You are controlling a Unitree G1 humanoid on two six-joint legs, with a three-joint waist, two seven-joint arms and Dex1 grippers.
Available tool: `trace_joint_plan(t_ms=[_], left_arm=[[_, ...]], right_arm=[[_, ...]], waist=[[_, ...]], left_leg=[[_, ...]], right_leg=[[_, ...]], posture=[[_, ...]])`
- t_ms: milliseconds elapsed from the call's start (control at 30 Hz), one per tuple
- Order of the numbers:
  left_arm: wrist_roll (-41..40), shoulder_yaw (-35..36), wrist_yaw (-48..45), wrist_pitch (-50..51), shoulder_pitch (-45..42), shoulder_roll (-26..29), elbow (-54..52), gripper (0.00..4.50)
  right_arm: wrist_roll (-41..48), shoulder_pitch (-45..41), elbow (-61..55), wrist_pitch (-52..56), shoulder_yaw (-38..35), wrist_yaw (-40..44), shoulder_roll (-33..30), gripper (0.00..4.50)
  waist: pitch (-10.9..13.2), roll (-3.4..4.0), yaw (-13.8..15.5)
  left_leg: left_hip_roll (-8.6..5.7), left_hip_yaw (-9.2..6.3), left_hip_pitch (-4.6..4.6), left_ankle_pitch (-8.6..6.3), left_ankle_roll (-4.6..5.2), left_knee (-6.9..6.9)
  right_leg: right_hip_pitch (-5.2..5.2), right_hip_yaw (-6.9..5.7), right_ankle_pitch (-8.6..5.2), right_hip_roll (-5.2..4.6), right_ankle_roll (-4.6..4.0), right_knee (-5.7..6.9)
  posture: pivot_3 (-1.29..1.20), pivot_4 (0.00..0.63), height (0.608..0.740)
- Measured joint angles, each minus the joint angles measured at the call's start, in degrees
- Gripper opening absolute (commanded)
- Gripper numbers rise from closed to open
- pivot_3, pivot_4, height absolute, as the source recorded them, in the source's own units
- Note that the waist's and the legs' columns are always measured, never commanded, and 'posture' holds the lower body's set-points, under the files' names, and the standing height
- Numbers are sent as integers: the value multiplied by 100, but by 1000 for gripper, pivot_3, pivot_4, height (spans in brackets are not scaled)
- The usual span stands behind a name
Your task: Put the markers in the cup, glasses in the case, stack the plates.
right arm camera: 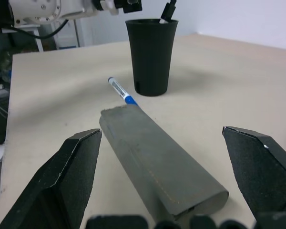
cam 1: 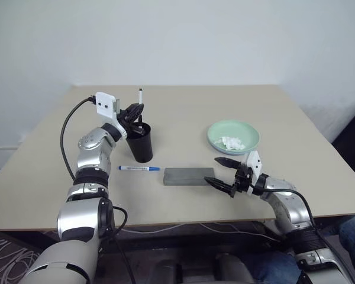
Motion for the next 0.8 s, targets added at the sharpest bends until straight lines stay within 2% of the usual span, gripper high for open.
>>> trace_joint_plan(t_ms=[100, 200, 467, 800], left_arm=[[2, -2, -15, -15, 0, 0, 15, 14], [2, -4, -33, -15, 1, -5, 15, 841], [5, -8, 5, -14, 2, -41, 14, 3557], [-100, 5, -187, 246, 2, 39, -207, 3557]], right_arm=[[10, 0, 0, 4, -24, -8, -1, 4412], [11, 0, 0, 3, -24, -4, 1, 4412], [10, -35, 15, 2, -24, 41, 24, 4412], [5, -118, 142, -10, -20, 92, 95, 4412]], waist=[[0, 0, 0], [0, 0, 0], [0, 0, -1], [0, 0, -3]], left_leg=[[1, -1, 0, 0, 0, 0], [1, -2, 0, 0, 0, 0], [2, -1, 0, 0, 0, 0], [2, -2, -1, 0, 0, 0]], right_leg=[[0, 0, 0, 0, 0, 1], [0, 0, 0, 1, 0, 1], [0, 0, 0, 1, 0, 0], [-1, 0, 0, 1, 0, 0]], posture=[[0, 0, 721], [0, 0, 721], [0, 0, 721], [0, 0, 721]])
